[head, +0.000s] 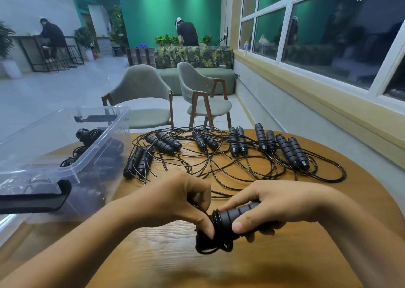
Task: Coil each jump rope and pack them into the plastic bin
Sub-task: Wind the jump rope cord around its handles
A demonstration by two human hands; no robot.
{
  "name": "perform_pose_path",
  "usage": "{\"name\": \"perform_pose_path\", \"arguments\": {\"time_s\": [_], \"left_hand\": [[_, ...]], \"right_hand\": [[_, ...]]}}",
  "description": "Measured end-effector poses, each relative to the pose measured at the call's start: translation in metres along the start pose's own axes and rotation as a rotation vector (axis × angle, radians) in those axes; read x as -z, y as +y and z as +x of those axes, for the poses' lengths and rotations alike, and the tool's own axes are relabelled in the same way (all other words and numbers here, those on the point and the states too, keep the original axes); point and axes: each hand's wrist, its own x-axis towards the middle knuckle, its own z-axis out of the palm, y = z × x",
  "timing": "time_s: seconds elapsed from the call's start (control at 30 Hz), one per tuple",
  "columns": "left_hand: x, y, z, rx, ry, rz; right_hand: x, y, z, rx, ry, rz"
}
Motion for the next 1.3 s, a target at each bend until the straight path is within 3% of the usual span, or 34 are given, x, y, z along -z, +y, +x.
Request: {"name": "perform_pose_path", "arguments": {"time_s": [0.17, 0.37, 0.57, 0.7, 1.07, 1.3], "left_hand": [[0.003, 0.0, -0.001, -0.031, -0.054, -0.327], [0.004, 0.001, 0.0, -0.149, 0.093, -0.421], [0.006, 0.0, 0.002, -0.153, 0.334, -0.18], [0.003, -0.003, 0.003, -0.082, 0.356, -0.124], [-0.006, -0.009, 0.007, -0.02, 0.386, 0.048], [-0.007, -0.015, 0.01, 0.035, 0.411, 0.124]], "right_hand": [[0.002, 0.0, 0.001, 0.135, -0.175, 0.113], [-0.002, 0.003, 0.009, 0.282, -0.231, 0.275], [-0.003, 0.006, 0.01, 0.424, -0.309, 0.418], [-0.008, 0.01, 0.015, 0.549, -0.303, 0.586], [-0.013, 0.009, 0.021, 0.768, -0.103, 1.089], [-0.015, -0.001, 0.022, 0.687, 0.439, 0.931]]}}
